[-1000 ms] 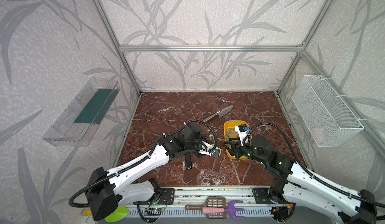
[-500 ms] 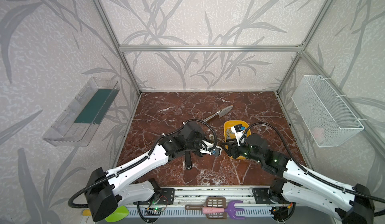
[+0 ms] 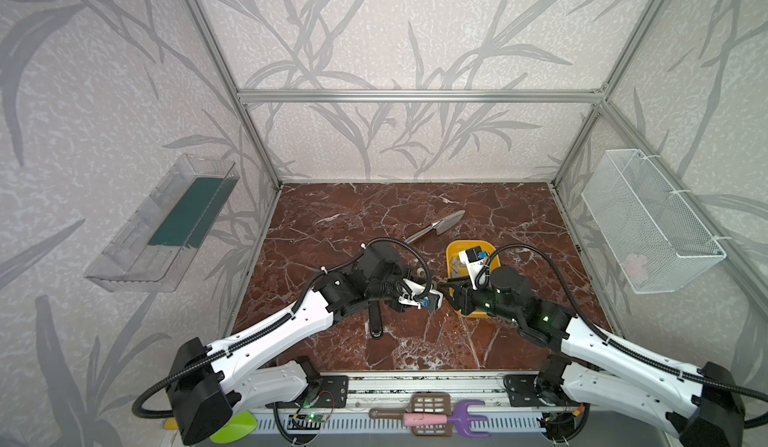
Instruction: Load the staples into the stapler
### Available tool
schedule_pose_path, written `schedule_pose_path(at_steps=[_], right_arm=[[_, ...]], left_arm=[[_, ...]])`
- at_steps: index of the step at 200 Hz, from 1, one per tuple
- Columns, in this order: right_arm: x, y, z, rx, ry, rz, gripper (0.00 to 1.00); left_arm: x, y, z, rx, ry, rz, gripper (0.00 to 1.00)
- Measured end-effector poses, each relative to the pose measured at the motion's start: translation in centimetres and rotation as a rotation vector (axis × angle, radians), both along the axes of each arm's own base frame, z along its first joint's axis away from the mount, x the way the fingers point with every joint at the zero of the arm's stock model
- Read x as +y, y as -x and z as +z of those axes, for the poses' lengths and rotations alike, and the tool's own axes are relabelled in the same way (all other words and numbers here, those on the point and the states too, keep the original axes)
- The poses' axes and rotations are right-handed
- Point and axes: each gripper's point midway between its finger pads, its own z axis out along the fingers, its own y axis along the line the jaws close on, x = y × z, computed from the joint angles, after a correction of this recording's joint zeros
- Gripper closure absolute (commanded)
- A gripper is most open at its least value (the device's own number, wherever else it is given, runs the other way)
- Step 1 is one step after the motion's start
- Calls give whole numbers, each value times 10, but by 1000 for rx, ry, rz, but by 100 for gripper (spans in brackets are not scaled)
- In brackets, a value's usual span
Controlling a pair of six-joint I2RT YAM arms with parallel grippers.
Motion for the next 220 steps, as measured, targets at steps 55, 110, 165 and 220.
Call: schedule_pose_path(at_steps=[55, 110, 165, 220], right_arm=[[11, 5, 3, 12, -35, 58, 54], [17, 4, -10, 48, -15, 71, 57], [19, 1, -14, 63, -2, 66, 60], [21, 1, -17, 72, 1, 65, 61]], left_arm=[[-1, 1, 0, 4, 4, -3, 100], [1, 4, -5, 30, -10, 1, 100], [5, 4, -7, 37, -20, 20, 100], [7, 5, -5, 43, -13, 28, 100]])
